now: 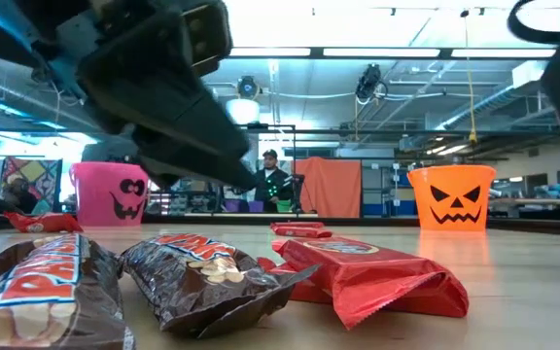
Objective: Sort candy by brand, put in halloween buckets
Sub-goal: Put the right brown chocolate bar into the pink bucket
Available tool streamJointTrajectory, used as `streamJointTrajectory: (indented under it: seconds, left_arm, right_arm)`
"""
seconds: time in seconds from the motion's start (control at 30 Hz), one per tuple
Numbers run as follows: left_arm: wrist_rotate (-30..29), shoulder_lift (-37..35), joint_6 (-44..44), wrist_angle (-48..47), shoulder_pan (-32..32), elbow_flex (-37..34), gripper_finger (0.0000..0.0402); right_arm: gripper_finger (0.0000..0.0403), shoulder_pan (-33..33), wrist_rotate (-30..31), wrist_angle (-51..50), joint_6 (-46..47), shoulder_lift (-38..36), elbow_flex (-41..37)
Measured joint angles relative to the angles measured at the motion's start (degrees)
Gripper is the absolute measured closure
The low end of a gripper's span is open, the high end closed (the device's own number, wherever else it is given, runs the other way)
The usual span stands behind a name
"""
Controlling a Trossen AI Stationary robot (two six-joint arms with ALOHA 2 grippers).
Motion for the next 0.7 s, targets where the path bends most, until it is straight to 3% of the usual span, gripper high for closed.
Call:
streamJointTrajectory:
  seconds: [0.17,0.27,0.5,0.7]
  left_arm:
    - [-5.6,0.6,0.1,-6.6,0.3,2.5,0.0229]
    - [-6.6,1.0,0.3,-10.0,1.0,4.7,0.0229]
    - [-8.2,0.3,-0.4,-16.4,1.5,7.1,0.0229]
    - [-8.3,0.4,-0.8,-16.7,0.9,8.0,0.0229]
  right_arm:
    - [0.0232,4.2,5.5,-15.7,4.1,1.9,7.6]
    - [0.0232,6.2,7.6,-20.1,3.5,4.3,13.2]
    - [0.0232,7.9,9.4,-30.1,-8.2,12.3,25.4]
    - [0.0232,10.3,15.9,-39.3,-19.3,11.8,30.0]
